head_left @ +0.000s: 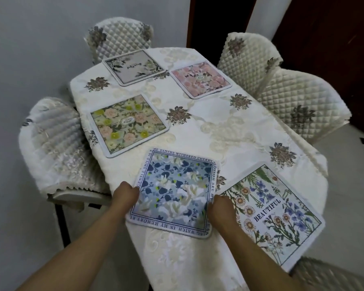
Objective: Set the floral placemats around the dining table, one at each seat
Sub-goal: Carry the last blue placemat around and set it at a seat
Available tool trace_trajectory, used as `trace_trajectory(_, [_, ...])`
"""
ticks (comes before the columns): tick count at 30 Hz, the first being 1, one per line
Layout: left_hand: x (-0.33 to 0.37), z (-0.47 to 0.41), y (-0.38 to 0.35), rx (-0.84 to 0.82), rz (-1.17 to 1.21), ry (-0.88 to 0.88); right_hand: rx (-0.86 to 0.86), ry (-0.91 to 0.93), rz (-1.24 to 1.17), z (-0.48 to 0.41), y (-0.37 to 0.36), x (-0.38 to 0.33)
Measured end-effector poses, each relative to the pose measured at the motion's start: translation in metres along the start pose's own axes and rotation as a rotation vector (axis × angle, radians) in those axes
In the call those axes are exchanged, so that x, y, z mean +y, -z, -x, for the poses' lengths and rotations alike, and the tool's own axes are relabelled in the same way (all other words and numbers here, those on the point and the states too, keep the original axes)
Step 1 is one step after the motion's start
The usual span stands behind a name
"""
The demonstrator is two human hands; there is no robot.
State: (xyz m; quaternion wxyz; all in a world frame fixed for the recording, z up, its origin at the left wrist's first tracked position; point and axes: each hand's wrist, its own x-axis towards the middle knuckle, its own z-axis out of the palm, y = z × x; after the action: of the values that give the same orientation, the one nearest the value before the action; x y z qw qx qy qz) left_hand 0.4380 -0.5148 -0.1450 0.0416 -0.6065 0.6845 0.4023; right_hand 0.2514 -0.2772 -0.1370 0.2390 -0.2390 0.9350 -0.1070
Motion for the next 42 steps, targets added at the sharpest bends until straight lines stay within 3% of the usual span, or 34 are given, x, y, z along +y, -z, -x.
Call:
trace_trajectory(6, [-0.009,0.002,0.028,-0.168,0.106,-0.096,-0.037,-0.131,-0.104,0.001,0.001,-0.015])
trace_trajectory(13, [-0.062,0.034,0.036,-0.391,0.626,0.116,-0.094,-0.280,-0.386,0.015,-0.018,-0.034])
trace_trajectory(15, [-0.062,0.038,0.035,-0.425,0.693,0.103,-0.112,-0.253,-0.402,0.013,-0.015,-0.033])
trace_trajectory(21, [-0.033,0.047,0.028,-0.412,0.600,-0.152,-0.021,-0.058,-0.469,0.008,0.004,-0.018])
trace_trajectory(24, [-0.015,0.058,0.009,-0.343,0.496,-0.218,0.035,-0.070,-0.368,-0.005,0.010,-0.012])
trace_trajectory(27, [-0.014,0.056,0.008,-0.227,0.416,-0.166,-0.025,-0.108,-0.216,-0.022,0.010,-0.011])
trace_trajectory(32, [-0.025,0.059,0.020,-0.242,0.355,-0.106,-0.131,-0.085,-0.199,-0.017,0.023,-0.014])
trace_trajectory(42, [0.044,0.114,0.024,-0.234,0.221,-0.309,0.062,-0.100,-0.380,0.053,0.102,0.074])
